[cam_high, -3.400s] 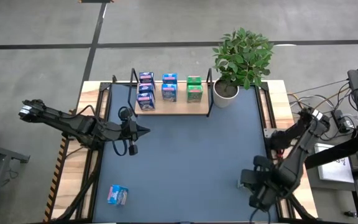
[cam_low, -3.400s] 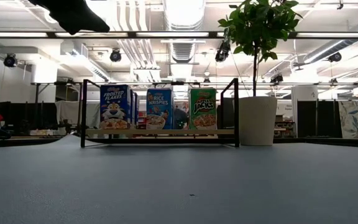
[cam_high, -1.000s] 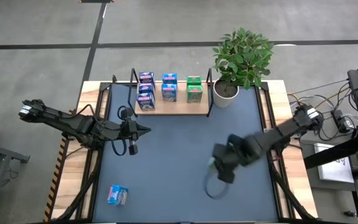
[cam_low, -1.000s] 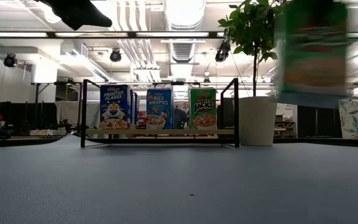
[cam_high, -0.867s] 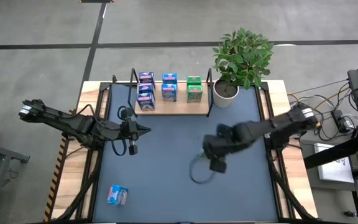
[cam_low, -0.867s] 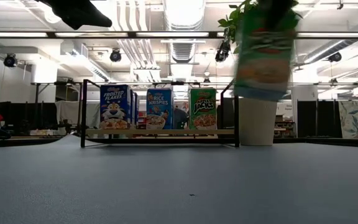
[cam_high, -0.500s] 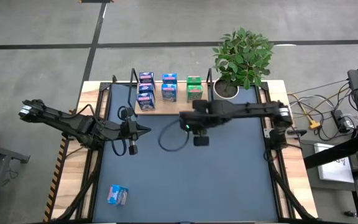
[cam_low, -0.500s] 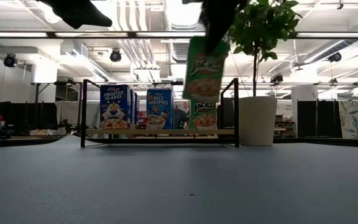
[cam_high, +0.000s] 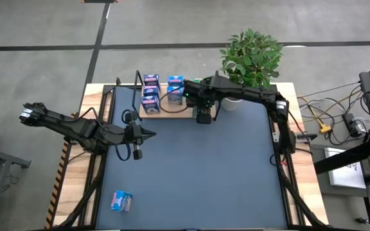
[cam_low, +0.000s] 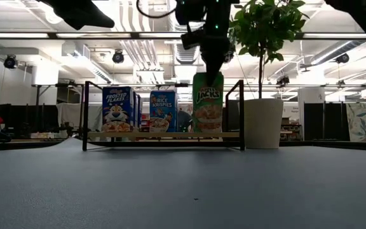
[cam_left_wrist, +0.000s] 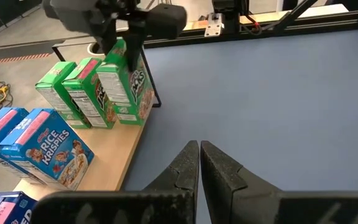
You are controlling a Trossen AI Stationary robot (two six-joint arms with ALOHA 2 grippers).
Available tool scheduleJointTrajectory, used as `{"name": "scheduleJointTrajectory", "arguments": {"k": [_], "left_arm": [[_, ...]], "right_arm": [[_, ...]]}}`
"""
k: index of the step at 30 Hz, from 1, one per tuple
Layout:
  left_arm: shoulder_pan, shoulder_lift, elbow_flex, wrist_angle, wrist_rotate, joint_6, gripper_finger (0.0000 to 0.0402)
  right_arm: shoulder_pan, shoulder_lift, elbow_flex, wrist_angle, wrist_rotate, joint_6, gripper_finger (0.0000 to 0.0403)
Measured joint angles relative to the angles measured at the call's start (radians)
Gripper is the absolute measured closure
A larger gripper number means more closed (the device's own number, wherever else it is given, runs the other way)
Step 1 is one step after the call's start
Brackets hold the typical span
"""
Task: Stack cereal on shelf
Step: Put the green cereal box on the shelf aligned with the other green cereal boxes
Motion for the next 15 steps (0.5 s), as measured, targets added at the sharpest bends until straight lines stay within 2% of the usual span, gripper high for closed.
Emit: {"name": "scheduleJointTrajectory", "arguments": {"k": [15], "left_arm": [[0.000, 0.000, 0.000, 0.000, 0.000, 0.002, 0.0402]], "right_arm": [[-0.029, 0.022, -0.001, 0.017, -0.010, -0.054, 0.0273]]}}
